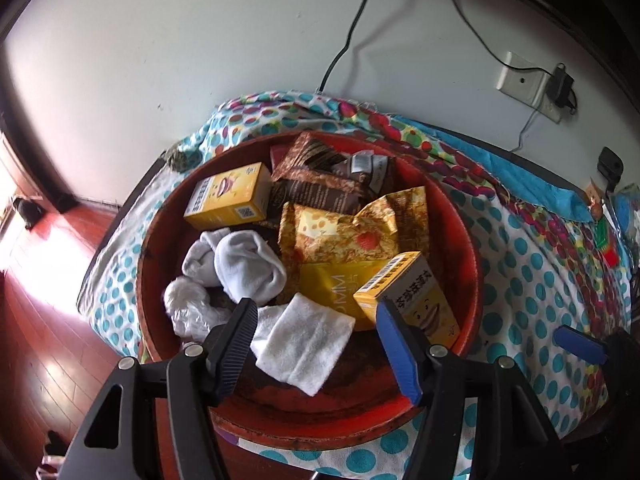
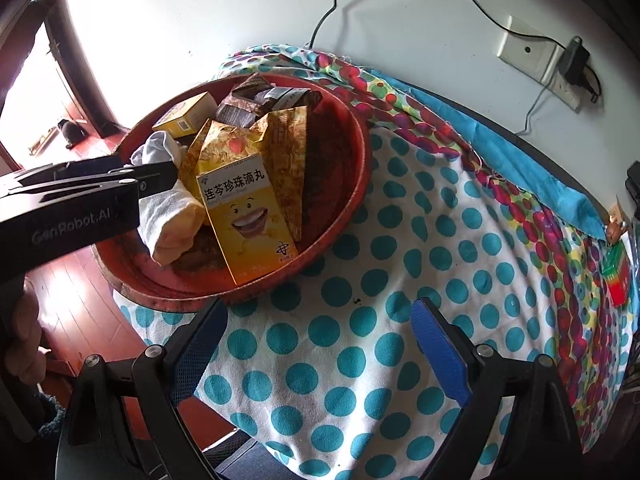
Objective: Organize objects
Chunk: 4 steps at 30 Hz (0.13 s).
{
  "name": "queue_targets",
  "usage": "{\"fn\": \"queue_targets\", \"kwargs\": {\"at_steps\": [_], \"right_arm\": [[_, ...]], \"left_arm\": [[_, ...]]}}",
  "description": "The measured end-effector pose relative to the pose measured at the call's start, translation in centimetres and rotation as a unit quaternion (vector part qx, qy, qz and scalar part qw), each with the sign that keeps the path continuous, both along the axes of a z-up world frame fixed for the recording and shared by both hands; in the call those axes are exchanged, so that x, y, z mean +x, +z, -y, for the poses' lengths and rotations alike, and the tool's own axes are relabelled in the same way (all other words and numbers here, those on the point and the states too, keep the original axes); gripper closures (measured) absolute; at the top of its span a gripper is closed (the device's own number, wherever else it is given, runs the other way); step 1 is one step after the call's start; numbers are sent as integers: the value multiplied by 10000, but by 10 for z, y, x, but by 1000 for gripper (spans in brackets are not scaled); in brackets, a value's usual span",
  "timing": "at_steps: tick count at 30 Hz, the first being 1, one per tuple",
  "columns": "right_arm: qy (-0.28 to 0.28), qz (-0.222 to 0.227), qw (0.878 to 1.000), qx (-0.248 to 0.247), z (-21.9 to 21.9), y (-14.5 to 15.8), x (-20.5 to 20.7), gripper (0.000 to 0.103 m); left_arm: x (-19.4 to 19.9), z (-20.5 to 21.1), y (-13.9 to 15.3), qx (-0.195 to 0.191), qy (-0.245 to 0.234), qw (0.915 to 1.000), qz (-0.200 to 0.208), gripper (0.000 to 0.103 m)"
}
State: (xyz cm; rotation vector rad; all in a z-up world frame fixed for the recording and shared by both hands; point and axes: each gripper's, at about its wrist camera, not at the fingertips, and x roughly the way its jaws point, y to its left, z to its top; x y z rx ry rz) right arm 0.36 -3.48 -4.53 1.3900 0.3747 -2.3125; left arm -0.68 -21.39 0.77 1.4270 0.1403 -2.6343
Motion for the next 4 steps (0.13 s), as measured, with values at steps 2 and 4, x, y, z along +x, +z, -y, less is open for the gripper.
{"fn": "queue_targets", "kwargs": {"at_steps": [2,4], "right_arm": [[37,-6,10000,65,3,-1,0,11],[91,-15,9999,79,5,-1,1,11]], "left_arm": [[-1,-3,-1,22,-58,10000,41,39],[-2,-9,-1,-107,-139,9998,112,39]]}}
